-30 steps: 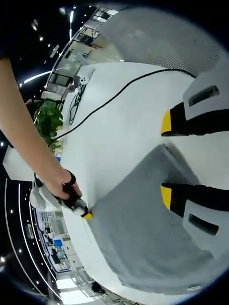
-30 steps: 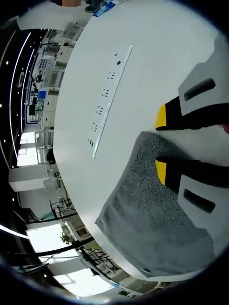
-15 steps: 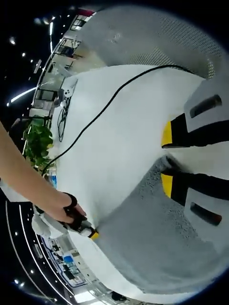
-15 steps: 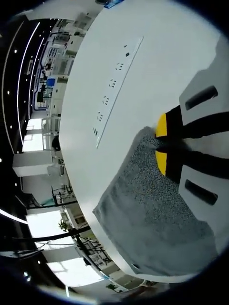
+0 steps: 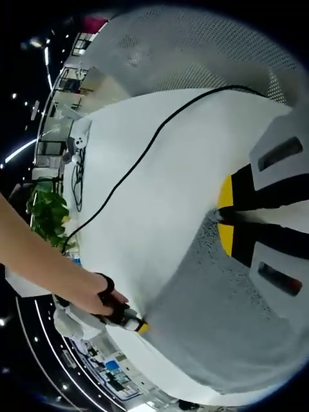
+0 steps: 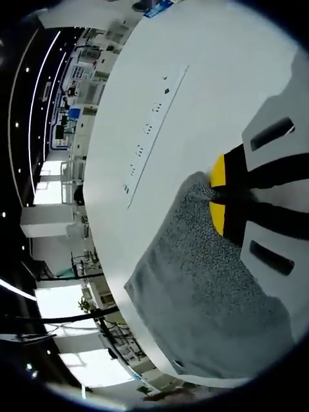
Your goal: Fold the towel on the table until its edges align and the towel forms a compact rectangular stack.
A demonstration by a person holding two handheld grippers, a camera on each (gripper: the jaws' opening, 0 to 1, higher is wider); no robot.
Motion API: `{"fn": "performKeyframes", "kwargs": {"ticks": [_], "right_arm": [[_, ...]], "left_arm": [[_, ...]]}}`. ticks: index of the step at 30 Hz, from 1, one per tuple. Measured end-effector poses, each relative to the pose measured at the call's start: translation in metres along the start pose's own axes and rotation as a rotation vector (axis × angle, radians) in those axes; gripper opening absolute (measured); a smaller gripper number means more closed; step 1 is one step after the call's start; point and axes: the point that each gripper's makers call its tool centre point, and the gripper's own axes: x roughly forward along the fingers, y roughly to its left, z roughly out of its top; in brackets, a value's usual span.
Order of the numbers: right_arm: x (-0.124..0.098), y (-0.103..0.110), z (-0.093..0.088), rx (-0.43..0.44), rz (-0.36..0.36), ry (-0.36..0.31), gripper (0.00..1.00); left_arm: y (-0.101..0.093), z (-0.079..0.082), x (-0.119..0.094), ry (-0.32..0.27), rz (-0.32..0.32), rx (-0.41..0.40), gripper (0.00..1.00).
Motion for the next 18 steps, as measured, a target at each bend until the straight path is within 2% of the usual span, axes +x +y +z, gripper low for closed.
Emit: {"fn": "performKeyframes", "kwargs": {"ticks": [2,3,5,7,11,18], "right_arm": [[-0.008,-0.007,-0.007,-0.041,-0.017,0.008,0.03],[-0.016,-0.006,-0.011,-0.037,-0.023,0.010,0.03],[-0.025,-0.014,-0.018,-0.026,-0.040,0.017,0.03],[-0.035,-0.023,-0.026,-0.013,-0.051,0.025,0.03],[-0.060,-0.037,-0.041,-0.027,-0.070,0.040,0.03],[-0.102,-0.069,-0.068,0.028,-0.101,0.060,0.03]], "left_arm": [[-0.008,0.005,0.004,0.010,-0.030,0.032,0.06],[-0.012,0.008,0.006,0.012,-0.039,0.042,0.06],[-0.020,0.012,0.011,0.042,-0.060,0.118,0.05],[-0.029,0.017,0.018,0.065,-0.066,0.138,0.05],[-0.047,0.029,0.032,0.051,-0.104,0.152,0.05],[-0.075,0.051,0.048,0.020,-0.178,0.156,0.05]]}}
